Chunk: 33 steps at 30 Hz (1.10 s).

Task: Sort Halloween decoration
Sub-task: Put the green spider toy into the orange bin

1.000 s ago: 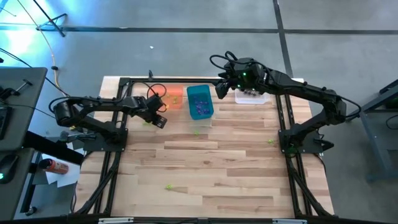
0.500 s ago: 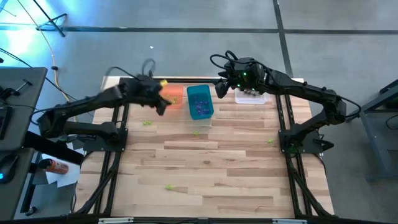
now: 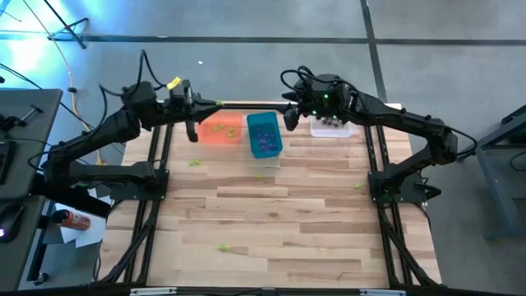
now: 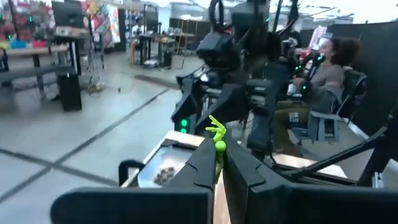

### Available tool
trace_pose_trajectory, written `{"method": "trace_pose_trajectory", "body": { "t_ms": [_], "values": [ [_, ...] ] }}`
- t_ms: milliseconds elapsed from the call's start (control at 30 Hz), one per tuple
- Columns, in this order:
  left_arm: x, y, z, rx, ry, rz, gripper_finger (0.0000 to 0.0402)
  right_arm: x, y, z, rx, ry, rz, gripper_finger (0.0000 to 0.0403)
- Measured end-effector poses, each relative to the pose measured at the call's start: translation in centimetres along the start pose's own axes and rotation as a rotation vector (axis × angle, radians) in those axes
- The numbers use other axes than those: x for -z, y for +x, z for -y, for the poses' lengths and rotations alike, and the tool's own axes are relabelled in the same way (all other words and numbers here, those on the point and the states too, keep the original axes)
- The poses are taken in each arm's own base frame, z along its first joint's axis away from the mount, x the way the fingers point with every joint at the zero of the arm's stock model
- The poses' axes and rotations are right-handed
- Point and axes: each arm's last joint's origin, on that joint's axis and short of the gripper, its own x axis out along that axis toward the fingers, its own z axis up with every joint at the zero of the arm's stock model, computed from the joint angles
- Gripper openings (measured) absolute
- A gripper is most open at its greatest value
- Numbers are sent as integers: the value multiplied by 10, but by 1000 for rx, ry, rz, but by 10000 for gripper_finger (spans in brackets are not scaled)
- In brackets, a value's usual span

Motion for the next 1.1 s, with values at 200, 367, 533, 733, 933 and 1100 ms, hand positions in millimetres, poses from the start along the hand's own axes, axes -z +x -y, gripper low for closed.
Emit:
{"method": "trace_pose_trajectory", "body": {
  "t_ms": [200,367,533,733,933,1100],
  "values": [
    [8,9,-11,-194,-133,-96,0,0,0,0,-4,3,2,244],
    [9,29,-44,-421,-180,-407,0,-1,0,1,-2,5,6,244],
    [56,61,-90,-546,-274,-758,0,-1,0,1,-2,6,9,244],
    [141,77,-119,-610,-416,-1089,0,0,0,1,-1,67,3,244],
    [199,79,-134,-684,-552,-1059,0,0,0,1,1,67,-7,244],
    [224,82,-142,-711,-602,-1094,0,0,0,1,1,67,-6,244]
  ]
}}
